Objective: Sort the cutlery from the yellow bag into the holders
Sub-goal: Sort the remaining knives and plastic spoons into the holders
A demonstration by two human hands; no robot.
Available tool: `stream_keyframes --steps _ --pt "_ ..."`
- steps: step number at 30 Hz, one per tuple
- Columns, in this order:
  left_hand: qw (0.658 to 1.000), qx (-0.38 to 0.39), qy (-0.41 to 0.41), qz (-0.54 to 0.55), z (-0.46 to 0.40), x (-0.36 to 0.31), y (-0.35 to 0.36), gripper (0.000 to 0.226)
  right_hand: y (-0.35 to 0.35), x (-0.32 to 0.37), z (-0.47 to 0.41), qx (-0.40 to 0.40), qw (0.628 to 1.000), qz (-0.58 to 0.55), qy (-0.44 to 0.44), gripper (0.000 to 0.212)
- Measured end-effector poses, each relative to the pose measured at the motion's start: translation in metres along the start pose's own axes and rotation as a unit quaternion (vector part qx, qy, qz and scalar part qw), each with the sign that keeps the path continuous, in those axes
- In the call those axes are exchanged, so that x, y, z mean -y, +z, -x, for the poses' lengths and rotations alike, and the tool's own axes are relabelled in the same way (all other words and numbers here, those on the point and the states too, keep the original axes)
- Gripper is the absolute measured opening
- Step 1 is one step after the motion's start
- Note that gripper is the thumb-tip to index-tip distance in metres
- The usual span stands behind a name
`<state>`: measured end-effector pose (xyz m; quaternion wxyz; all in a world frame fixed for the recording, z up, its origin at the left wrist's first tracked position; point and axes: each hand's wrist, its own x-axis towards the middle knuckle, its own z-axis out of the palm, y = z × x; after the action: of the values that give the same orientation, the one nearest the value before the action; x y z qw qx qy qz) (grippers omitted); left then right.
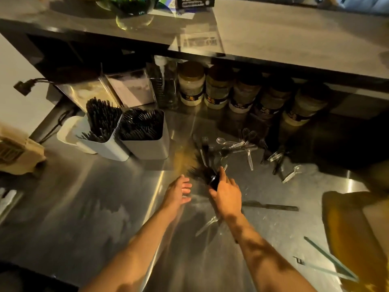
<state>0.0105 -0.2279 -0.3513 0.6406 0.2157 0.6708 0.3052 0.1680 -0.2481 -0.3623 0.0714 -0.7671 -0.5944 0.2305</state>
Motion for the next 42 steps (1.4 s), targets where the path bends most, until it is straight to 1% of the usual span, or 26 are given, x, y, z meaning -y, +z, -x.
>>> stream_keyframes --steps 4,7,9,11,13,14,16,17,19,20,21,22,24,26,27,28,31,32,34,36,37,40,42 --pt "0.999 0.029 0.002 -0.039 0.003 -0.007 0.001 0.044 -0.014 -0.007 -0.005 0.037 0.999 -0.032 0.002 0.074" --pt "0.998 0.040 0.020 -0.052 0.009 -0.010 0.006 0.041 -0.029 -0.016 -0.010 0.058 0.989 -0.133 -0.002 0.072" --pt "0.997 0.041 0.039 -0.050 0.016 -0.012 0.015 0.039 -0.035 -0.021 -0.012 0.051 0.973 -0.223 0.011 0.072" --pt "0.995 0.044 0.062 -0.063 0.024 -0.011 0.025 0.039 -0.041 -0.024 -0.012 0.031 0.950 -0.310 0.032 0.067" --pt "0.993 0.053 0.074 -0.080 0.032 -0.010 0.033 0.041 -0.046 -0.027 -0.011 0.003 0.934 -0.354 0.052 0.053" --pt "0.992 0.065 0.064 -0.091 0.037 -0.011 0.035 0.044 -0.048 -0.028 -0.010 -0.017 0.930 -0.361 0.061 0.045" --pt "0.985 0.120 0.009 -0.125 0.050 -0.014 0.037 0.053 -0.050 -0.029 -0.005 -0.060 0.927 -0.360 0.085 0.030" --pt "0.974 0.165 -0.021 -0.151 0.059 -0.016 0.037 0.058 -0.052 -0.030 -0.002 -0.081 0.924 -0.362 0.097 0.024" --pt "0.942 0.275 -0.072 -0.178 0.074 -0.020 0.036 0.066 -0.053 -0.027 0.002 -0.112 0.914 -0.374 0.111 0.015" --pt "0.926 0.328 -0.093 -0.164 0.082 -0.021 0.037 0.067 -0.053 -0.025 0.004 -0.121 0.910 -0.380 0.114 0.012" --pt "0.912 0.367 -0.107 -0.146 0.091 -0.023 0.039 0.065 -0.055 -0.023 0.008 -0.129 0.907 -0.384 0.114 0.010" --pt "0.906 0.387 -0.107 -0.136 0.098 -0.026 0.041 0.057 -0.055 -0.020 0.011 -0.139 0.905 -0.386 0.113 0.008" --pt "0.908 0.381 -0.075 -0.160 0.109 -0.030 0.046 0.032 -0.056 -0.018 0.017 -0.157 0.898 -0.394 0.118 0.009" --pt "0.913 0.358 -0.059 -0.188 0.115 -0.033 0.049 0.016 -0.058 -0.018 0.021 -0.157 0.882 -0.420 0.144 0.006" --pt "0.916 0.345 -0.062 -0.195 0.115 -0.033 0.049 0.014 -0.058 -0.020 0.022 -0.150 0.865 -0.452 0.159 0.002" --pt "0.920 0.328 -0.062 -0.205 0.114 -0.034 0.046 0.015 -0.059 -0.023 0.024 -0.138 0.840 -0.495 0.175 0.003" --pt "0.932 0.279 -0.044 -0.228 0.110 -0.040 0.036 0.023 -0.064 -0.031 0.030 -0.088 0.751 -0.623 0.198 0.011" --pt "0.934 0.276 -0.042 -0.222 0.109 -0.042 0.033 0.025 -0.065 -0.033 0.032 -0.074 0.729 -0.652 0.197 0.011" --pt "0.937 0.278 -0.045 -0.208 0.107 -0.044 0.030 0.027 -0.065 -0.036 0.036 -0.061 0.696 -0.687 0.199 0.011" --pt "0.941 0.270 -0.040 -0.199 0.108 -0.045 0.030 0.027 -0.065 -0.040 0.042 -0.066 0.657 -0.721 0.211 0.010" --pt "0.948 0.252 -0.032 -0.191 0.107 -0.045 0.031 0.028 -0.066 -0.041 0.045 -0.068 0.633 -0.741 0.214 0.009" --pt "0.978 0.160 -0.012 -0.132 0.103 -0.043 0.036 0.026 -0.071 -0.041 0.059 -0.068 0.565 -0.793 0.216 0.008" --pt "0.993 0.107 -0.016 -0.038 0.099 -0.040 0.044 0.023 -0.072 -0.041 0.070 -0.043 0.523 -0.828 0.197 0.009"
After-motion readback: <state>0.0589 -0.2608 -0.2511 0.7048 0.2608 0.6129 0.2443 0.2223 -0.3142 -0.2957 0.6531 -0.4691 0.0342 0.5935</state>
